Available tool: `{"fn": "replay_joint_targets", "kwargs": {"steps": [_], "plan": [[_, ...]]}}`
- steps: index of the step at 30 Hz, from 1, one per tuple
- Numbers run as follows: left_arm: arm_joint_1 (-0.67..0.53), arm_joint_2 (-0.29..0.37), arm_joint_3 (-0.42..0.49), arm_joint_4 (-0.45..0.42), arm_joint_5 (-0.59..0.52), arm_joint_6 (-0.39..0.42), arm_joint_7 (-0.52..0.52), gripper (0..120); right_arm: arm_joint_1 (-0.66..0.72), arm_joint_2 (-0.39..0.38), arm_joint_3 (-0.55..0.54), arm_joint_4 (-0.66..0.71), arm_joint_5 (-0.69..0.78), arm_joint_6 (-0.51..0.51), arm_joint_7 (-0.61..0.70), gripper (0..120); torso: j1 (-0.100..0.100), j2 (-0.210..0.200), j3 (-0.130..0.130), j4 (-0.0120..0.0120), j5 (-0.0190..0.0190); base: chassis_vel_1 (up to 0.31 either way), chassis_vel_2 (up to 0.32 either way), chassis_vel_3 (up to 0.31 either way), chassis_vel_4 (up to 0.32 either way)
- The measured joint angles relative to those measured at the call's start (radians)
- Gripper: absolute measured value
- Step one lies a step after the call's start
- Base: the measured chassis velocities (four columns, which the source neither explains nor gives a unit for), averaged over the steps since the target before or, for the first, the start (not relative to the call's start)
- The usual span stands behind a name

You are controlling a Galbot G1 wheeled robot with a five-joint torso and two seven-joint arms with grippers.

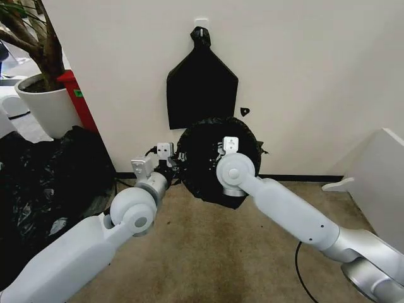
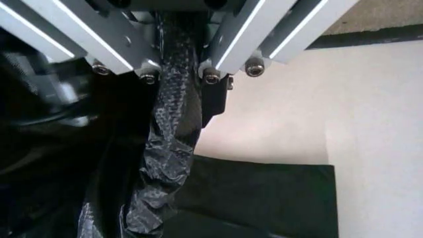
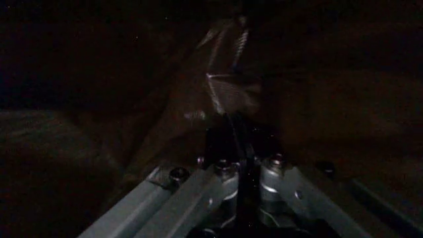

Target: Place the garbage bag over the trash bin.

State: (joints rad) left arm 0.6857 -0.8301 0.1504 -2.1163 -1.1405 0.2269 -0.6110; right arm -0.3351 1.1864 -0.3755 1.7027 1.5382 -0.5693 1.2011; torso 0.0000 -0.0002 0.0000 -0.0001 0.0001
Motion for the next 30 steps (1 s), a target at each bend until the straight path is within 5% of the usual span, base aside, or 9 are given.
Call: {"fn": "replay_joint_targets", "kwargs": {"steps": [12, 24, 30], "plan": [[-0.009, 0.014, 0.004, -0.036, -0.020, 0.000, -0.008, 1, 0.003, 0.068, 0.009, -0.072, -0.028, 0.003, -0.028, 0, 0.000, 0.000, 0.000, 0.0002, -0.0001, 0.000, 0.000, 0.000, 0.000], [0.023, 0.019, -0.019, -0.024, -0.006, 0.000, -0.002, 1, 0.043, 0.018, -0.029, 0.064, 0.066, 0.035, 0.053, 0, 0.000, 0.000, 0.000, 0.0001, -0.0001, 0.000, 0.000, 0.000, 0.000], [0.038, 0.030, -0.026, -0.043, -0.003, 0.000, -0.001, 1, 0.057, 0.033, -0.019, 0.015, 0.062, 0.026, 0.044, 0, 0.000, 0.000, 0.000, 0.0001, -0.0001, 0.000, 0.000, 0.000, 0.000]]}}
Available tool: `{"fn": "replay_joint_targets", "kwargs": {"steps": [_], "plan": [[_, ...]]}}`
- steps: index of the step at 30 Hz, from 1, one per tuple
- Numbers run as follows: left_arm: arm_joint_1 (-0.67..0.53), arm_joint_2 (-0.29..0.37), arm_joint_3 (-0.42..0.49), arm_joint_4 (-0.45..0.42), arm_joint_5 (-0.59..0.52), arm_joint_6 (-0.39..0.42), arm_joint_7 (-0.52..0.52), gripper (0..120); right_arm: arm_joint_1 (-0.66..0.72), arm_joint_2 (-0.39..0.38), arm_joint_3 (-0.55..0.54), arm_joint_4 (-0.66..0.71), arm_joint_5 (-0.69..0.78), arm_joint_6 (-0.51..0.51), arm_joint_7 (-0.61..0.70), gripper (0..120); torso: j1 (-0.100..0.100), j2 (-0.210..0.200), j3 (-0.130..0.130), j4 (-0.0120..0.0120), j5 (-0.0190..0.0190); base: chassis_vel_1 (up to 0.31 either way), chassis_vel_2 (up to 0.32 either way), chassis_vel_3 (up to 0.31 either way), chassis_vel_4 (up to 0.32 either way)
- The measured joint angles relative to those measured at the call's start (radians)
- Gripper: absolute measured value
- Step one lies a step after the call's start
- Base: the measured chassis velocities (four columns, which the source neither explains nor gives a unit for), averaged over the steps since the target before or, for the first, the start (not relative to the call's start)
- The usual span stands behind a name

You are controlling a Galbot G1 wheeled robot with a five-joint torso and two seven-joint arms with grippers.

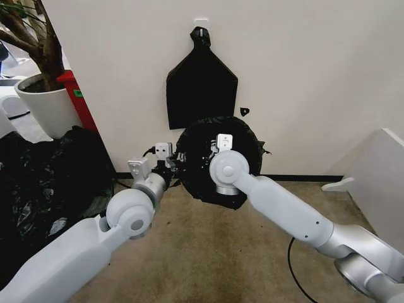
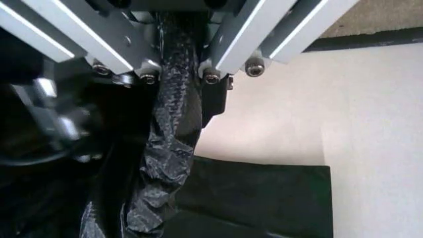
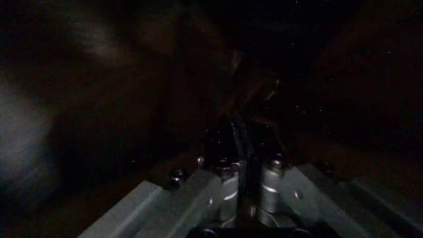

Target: Place the garbage bag over the trash bin.

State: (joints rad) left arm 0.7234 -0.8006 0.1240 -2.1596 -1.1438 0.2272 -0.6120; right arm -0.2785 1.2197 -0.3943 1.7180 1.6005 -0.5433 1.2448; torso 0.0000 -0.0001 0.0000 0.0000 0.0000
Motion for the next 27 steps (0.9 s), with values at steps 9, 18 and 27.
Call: {"fn": "replay_joint_targets", "kwargs": {"steps": [9, 18, 27], "plan": [[0.016, 0.025, -0.021, -0.032, -0.010, 0.000, 0.000, 1, -0.036, 0.010, 0.037, -0.109, -0.066, -0.022, -0.061, 0, 0.000, 0.000, 0.000, -0.0001, 0.0000, 0.000, 0.000, 0.000, 0.000], [0.018, 0.018, -0.021, -0.020, -0.012, 0.000, 0.010, 1, -0.031, 0.002, 0.023, -0.040, -0.049, -0.008, -0.041, 0, 0.000, 0.000, 0.000, -0.0001, 0.0001, 0.000, 0.000, 0.000, 0.000], [0.013, 0.011, -0.013, -0.015, -0.005, 0.001, 0.011, 1, 0.020, 0.071, 0.002, -0.065, -0.037, -0.002, -0.018, 0, 0.000, 0.000, 0.000, 0.0003, -0.0001, 0.000, 0.000, 0.000, 0.000]]}}
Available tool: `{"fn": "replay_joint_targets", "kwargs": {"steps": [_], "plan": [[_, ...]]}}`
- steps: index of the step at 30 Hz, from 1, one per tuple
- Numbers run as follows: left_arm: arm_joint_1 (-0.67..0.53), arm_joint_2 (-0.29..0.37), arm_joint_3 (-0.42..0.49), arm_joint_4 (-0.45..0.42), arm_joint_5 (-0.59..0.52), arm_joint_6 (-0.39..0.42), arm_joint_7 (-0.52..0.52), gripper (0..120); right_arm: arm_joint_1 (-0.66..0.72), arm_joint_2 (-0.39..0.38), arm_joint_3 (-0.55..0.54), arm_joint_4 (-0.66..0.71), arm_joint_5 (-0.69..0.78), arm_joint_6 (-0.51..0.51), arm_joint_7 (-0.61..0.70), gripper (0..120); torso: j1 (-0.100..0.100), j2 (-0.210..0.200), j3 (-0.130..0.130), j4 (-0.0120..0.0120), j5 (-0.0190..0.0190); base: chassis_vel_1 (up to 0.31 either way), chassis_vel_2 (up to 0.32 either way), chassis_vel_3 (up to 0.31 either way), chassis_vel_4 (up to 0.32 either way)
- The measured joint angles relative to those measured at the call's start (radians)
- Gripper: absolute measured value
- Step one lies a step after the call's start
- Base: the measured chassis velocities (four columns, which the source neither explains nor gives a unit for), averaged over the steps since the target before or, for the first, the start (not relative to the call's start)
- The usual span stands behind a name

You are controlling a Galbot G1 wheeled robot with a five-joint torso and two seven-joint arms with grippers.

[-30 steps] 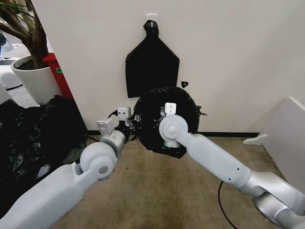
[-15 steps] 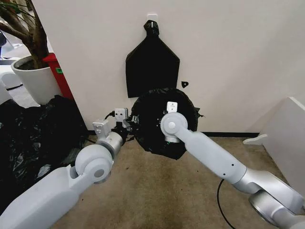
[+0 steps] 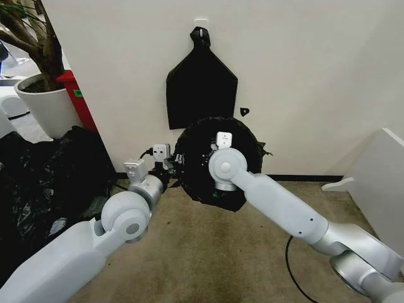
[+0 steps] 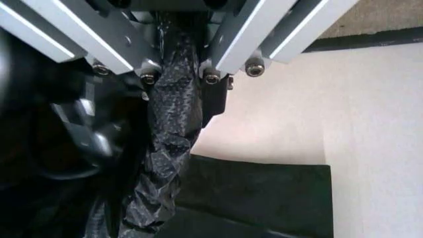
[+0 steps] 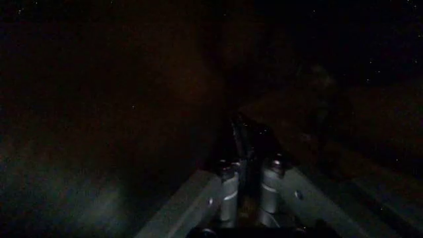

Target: Place the garbage bag over the trash bin.

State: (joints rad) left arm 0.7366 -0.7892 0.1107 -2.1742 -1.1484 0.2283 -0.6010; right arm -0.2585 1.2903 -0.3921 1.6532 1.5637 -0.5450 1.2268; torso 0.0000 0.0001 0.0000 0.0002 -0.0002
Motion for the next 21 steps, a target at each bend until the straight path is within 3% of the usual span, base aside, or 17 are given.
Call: {"fn": "replay_joint_targets", "kwargs": {"steps": [10, 21], "plan": [[0.009, 0.013, -0.015, -0.018, -0.005, 0.000, 0.000, 1, 0.000, 0.042, 0.016, -0.101, -0.033, -0.007, -0.016, 0, 0.000, 0.000, 0.000, -0.0001, 0.0001, 0.000, 0.000, 0.000, 0.000], [-0.005, -0.015, -0.018, 0.058, 0.005, 0.001, 0.011, 1, 0.024, -0.011, -0.018, 0.048, 0.053, 0.018, 0.044, 0, 0.000, 0.000, 0.000, -0.0003, 0.0001, 0.000, 0.000, 0.000, 0.000]]}}
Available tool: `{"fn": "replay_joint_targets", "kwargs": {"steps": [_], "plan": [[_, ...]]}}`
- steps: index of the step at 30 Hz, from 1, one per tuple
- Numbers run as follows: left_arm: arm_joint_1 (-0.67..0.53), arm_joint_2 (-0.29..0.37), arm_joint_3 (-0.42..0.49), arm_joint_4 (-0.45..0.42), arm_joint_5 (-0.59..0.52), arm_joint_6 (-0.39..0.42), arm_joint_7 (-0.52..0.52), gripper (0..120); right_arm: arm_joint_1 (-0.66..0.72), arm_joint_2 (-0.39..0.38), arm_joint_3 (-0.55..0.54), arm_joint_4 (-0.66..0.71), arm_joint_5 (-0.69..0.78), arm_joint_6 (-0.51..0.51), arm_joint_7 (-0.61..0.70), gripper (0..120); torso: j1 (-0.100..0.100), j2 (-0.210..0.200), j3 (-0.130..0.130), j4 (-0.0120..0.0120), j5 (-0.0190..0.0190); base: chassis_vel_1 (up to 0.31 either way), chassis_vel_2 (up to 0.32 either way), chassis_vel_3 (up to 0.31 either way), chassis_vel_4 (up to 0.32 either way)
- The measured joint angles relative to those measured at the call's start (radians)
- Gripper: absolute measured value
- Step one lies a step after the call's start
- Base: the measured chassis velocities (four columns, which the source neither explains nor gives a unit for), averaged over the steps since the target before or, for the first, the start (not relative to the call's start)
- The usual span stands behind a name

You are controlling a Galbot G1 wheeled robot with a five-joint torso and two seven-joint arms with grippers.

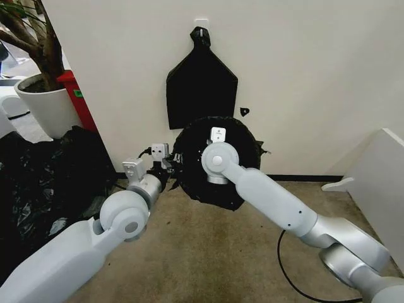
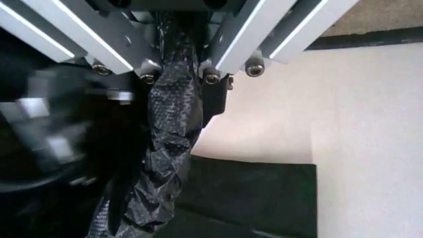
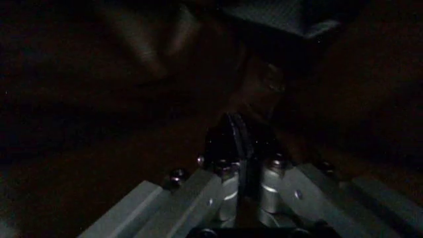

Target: Place the garbage bag over the trash bin.

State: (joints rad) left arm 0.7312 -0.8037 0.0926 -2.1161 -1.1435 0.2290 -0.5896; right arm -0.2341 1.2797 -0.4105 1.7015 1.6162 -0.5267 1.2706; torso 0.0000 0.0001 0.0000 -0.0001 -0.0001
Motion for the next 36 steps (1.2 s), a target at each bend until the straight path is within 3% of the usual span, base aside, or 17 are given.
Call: {"fn": "replay_joint_targets", "kwargs": {"steps": [9, 18, 30, 36], "plan": [[0.000, -0.010, -0.038, 0.034, -0.105, 0.003, -0.035, 1, 0.033, -0.020, -0.030, 0.106, 0.033, 0.014, 0.026, 0, 0.000, 0.000, 0.000, 0.0002, 0.0001, 0.000, 0.000, 0.000, 0.000], [-0.008, -0.025, -0.051, 0.048, -0.119, 0.004, -0.064, 1, 0.038, -0.125, -0.050, 0.293, 0.131, 0.015, 0.037, 0, 0.000, 0.000, 0.000, -0.0002, 0.0002, 0.000, 0.000, 0.000, 0.000], [-0.050, -0.033, -0.040, 0.046, -0.121, 0.004, -0.076, 1, 0.005, -0.125, -0.076, 0.265, 0.153, 0.002, 0.055, 0, 0.000, 0.000, 0.000, 0.0002, 0.0002, 0.000, 0.000, 0.000, 0.000], [-0.055, -0.044, -0.040, 0.065, -0.138, 0.008, -0.079, 1, 0.015, -0.140, -0.024, 0.289, 0.144, 0.010, 0.032, 0, 0.000, 0.000, 0.000, 0.0002, 0.0001, 0.000, 0.000, 0.000, 0.000]]}}
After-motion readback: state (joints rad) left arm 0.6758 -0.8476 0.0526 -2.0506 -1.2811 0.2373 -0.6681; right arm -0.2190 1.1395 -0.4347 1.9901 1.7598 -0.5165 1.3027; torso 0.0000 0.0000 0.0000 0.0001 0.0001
